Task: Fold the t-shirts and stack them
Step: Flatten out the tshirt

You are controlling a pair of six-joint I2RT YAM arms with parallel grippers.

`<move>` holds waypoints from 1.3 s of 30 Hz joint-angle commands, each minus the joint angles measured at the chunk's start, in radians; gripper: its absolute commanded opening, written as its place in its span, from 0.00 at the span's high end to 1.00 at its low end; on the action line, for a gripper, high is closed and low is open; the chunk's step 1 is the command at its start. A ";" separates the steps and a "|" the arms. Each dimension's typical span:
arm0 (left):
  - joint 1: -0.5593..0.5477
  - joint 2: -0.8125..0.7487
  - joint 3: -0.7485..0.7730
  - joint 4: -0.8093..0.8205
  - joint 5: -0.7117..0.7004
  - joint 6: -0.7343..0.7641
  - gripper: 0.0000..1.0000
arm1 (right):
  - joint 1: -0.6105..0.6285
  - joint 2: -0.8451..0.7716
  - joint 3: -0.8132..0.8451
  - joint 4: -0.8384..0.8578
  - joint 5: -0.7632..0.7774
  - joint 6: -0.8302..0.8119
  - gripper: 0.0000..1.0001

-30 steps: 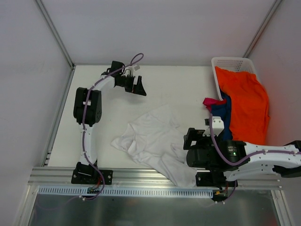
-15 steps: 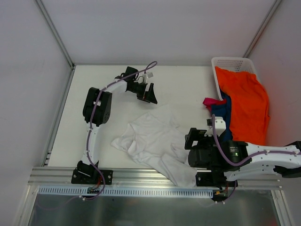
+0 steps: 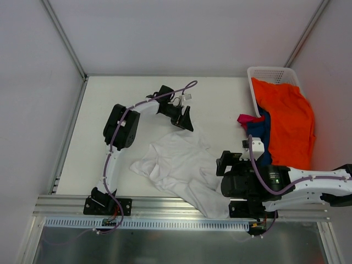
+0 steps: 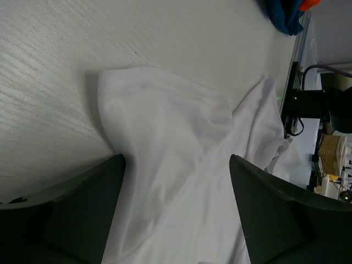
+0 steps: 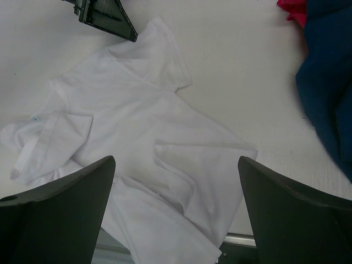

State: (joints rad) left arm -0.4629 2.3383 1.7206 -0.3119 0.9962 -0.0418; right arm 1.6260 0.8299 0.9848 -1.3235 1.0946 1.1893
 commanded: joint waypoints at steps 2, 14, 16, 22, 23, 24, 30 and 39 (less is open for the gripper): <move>0.003 0.049 -0.049 -0.066 -0.061 0.025 0.24 | 0.009 0.015 0.017 -0.048 0.013 0.010 0.01; -0.005 0.055 -0.035 -0.067 -0.077 -0.004 0.98 | 0.023 0.012 0.022 -0.036 0.016 0.007 0.01; -0.010 0.050 -0.036 -0.067 -0.096 -0.003 1.00 | 0.025 0.006 0.018 -0.034 0.014 0.012 0.00; -0.019 0.013 -0.029 -0.070 -0.126 -0.024 1.00 | 0.028 -0.008 -0.008 -0.007 0.011 0.010 0.00; -0.022 -0.006 -0.024 -0.070 -0.128 -0.029 1.00 | 0.028 -0.006 -0.009 -0.006 0.013 0.010 0.01; -0.022 -0.058 -0.021 -0.076 -0.136 -0.030 1.00 | 0.028 0.000 -0.012 -0.005 0.017 0.012 0.01; -0.022 -0.294 0.141 -0.273 -0.247 0.014 1.00 | 0.028 0.043 0.002 -0.003 0.048 0.006 0.00; -0.022 -0.563 0.365 -0.438 -0.285 0.060 1.00 | -0.046 0.187 0.058 0.075 0.091 -0.089 0.00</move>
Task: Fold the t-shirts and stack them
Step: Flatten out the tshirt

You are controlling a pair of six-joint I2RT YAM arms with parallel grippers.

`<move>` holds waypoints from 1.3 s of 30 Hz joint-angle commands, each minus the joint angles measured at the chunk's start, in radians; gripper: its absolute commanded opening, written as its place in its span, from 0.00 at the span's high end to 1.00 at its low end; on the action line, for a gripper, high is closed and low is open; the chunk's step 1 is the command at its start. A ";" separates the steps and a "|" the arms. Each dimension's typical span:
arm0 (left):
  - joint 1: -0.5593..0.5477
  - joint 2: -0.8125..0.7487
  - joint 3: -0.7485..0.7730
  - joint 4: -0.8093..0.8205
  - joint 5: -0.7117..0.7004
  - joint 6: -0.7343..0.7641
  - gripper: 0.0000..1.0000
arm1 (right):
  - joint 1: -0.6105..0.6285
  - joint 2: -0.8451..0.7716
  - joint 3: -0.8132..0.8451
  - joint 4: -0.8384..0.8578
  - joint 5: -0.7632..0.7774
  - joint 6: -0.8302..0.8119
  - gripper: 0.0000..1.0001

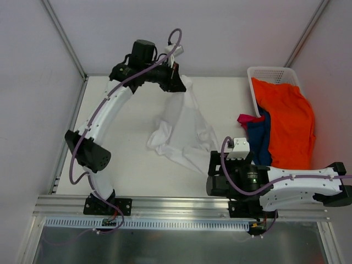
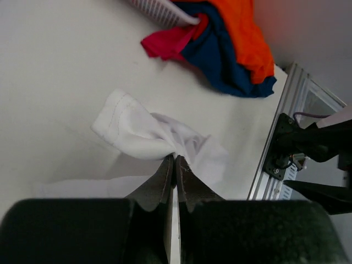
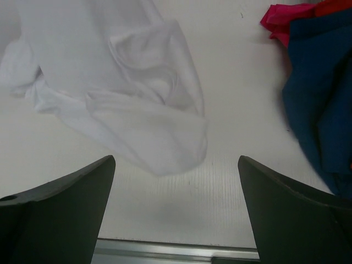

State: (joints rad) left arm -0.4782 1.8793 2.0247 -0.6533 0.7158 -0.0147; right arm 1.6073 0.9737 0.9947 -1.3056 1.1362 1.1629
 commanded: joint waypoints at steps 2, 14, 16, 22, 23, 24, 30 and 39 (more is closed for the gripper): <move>-0.007 -0.159 0.075 -0.111 0.007 0.041 1.00 | -0.047 0.100 0.070 0.089 0.050 -0.116 0.01; -0.060 -0.284 -0.107 -0.114 -0.087 0.140 1.00 | -0.291 0.358 0.189 0.111 0.161 -0.164 0.00; -0.068 -0.270 -0.142 -0.114 -0.093 0.153 1.00 | -0.372 0.388 0.217 0.141 0.162 -0.230 0.01; -0.082 -0.218 -0.193 -0.105 -0.208 0.165 1.00 | -0.703 0.398 0.130 0.885 -0.422 -0.922 0.00; -0.082 -0.218 -0.199 -0.101 -0.252 0.165 1.00 | -0.787 0.414 0.133 0.938 -0.607 -0.925 0.01; -0.082 -0.223 -0.214 -0.097 -0.274 0.167 1.00 | -0.817 0.436 0.146 0.942 -0.675 -0.931 0.01; -0.077 -0.235 -0.259 -0.066 -0.445 0.157 1.00 | -0.843 0.718 0.364 0.842 -0.874 -1.013 0.00; -0.019 -0.296 -0.356 -0.005 -0.590 0.140 1.00 | -0.862 0.852 0.299 0.921 -0.911 -0.895 0.01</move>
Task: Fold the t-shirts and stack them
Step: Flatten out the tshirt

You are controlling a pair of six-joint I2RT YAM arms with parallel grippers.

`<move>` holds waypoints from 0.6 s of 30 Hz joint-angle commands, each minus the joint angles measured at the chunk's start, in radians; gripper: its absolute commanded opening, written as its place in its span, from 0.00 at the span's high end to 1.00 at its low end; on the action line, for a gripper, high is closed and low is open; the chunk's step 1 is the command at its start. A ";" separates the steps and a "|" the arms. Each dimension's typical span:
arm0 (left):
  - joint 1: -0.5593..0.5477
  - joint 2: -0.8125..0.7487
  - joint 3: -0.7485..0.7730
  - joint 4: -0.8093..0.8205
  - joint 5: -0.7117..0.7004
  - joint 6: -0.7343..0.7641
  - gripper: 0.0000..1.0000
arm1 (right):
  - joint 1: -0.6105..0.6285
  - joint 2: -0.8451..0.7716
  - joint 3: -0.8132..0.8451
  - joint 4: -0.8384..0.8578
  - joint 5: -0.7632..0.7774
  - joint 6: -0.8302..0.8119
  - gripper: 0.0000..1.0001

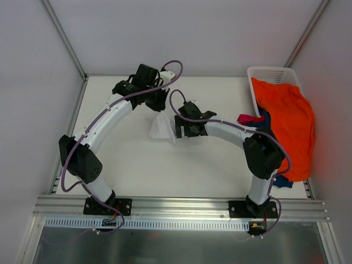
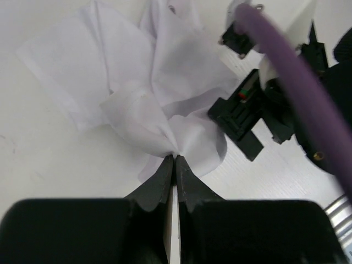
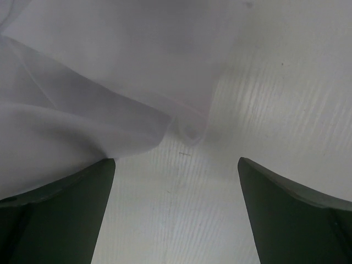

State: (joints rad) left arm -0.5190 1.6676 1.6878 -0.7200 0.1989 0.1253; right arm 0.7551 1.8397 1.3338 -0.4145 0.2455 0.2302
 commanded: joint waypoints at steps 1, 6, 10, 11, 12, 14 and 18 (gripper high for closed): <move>0.025 -0.088 -0.022 0.067 -0.073 -0.001 1.00 | -0.013 -0.017 -0.054 0.028 -0.005 0.041 0.01; 0.063 -0.072 -0.014 0.068 -0.049 -0.033 1.00 | -0.031 -0.040 -0.110 0.034 0.044 0.031 0.01; 0.066 -0.074 -0.016 0.070 -0.029 -0.036 1.00 | -0.046 -0.031 -0.120 0.052 0.054 -0.003 0.00; 0.068 -0.075 -0.017 0.070 -0.027 -0.036 1.00 | -0.051 -0.025 -0.114 0.054 0.052 -0.005 0.01; 0.068 -0.075 -0.020 0.071 -0.029 -0.036 1.00 | -0.059 -0.017 -0.110 0.052 0.048 -0.009 0.01; 0.068 -0.072 -0.022 0.071 -0.029 -0.036 1.00 | -0.068 0.007 -0.082 0.056 0.034 -0.017 0.01; 0.066 -0.069 -0.025 0.071 -0.027 -0.035 1.00 | -0.068 0.035 -0.025 0.052 0.012 -0.025 0.01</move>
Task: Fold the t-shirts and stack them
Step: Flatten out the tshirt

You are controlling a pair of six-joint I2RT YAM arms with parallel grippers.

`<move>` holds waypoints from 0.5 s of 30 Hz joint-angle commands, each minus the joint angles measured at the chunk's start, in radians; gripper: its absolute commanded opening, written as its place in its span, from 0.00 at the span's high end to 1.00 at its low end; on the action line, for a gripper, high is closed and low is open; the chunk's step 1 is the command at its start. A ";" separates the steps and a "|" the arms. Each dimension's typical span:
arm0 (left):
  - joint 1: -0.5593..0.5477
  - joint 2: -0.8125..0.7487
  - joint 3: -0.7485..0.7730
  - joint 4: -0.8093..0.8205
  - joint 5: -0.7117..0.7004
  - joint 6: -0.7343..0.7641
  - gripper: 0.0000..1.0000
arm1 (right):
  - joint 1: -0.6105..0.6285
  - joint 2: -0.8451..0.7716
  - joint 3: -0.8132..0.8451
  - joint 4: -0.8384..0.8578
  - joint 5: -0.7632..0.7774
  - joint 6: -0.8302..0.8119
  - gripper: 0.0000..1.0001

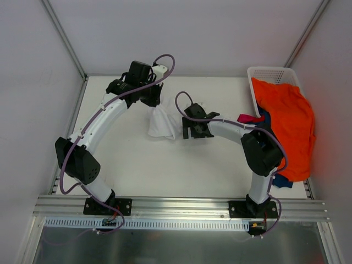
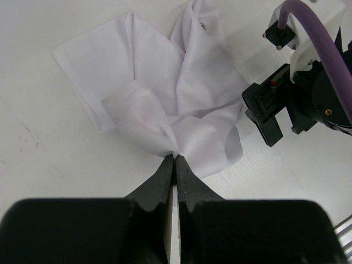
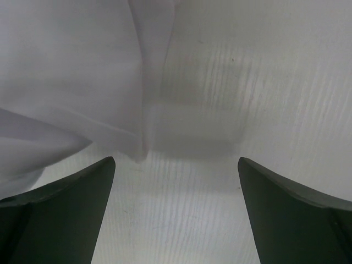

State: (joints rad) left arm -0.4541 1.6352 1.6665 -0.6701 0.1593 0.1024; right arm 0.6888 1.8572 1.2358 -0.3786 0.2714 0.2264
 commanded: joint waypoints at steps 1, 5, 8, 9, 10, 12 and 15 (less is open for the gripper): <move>0.002 -0.038 -0.005 0.021 0.006 -0.010 1.00 | -0.002 0.022 0.085 0.018 -0.020 -0.022 0.00; 0.003 -0.040 -0.010 0.021 0.000 -0.007 1.00 | -0.003 0.054 0.145 0.009 -0.020 -0.044 0.00; 0.002 -0.040 -0.011 0.021 0.000 -0.006 1.00 | -0.003 0.089 0.189 0.003 -0.040 -0.059 0.05; 0.002 -0.040 -0.013 0.021 0.000 -0.006 1.00 | -0.005 0.105 0.203 0.003 -0.044 -0.061 0.12; 0.003 -0.038 -0.013 0.021 -0.001 -0.006 1.00 | -0.003 0.109 0.208 0.003 -0.050 -0.061 0.17; 0.005 -0.040 -0.014 0.021 -0.001 -0.004 1.00 | -0.005 0.119 0.214 0.003 -0.063 -0.056 0.34; 0.005 -0.040 -0.014 0.021 0.002 -0.003 1.00 | -0.005 0.137 0.212 0.007 -0.069 -0.055 0.52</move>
State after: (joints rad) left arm -0.4541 1.6352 1.6558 -0.6689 0.1577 0.0986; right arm 0.6857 1.9781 1.4155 -0.3706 0.2214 0.1761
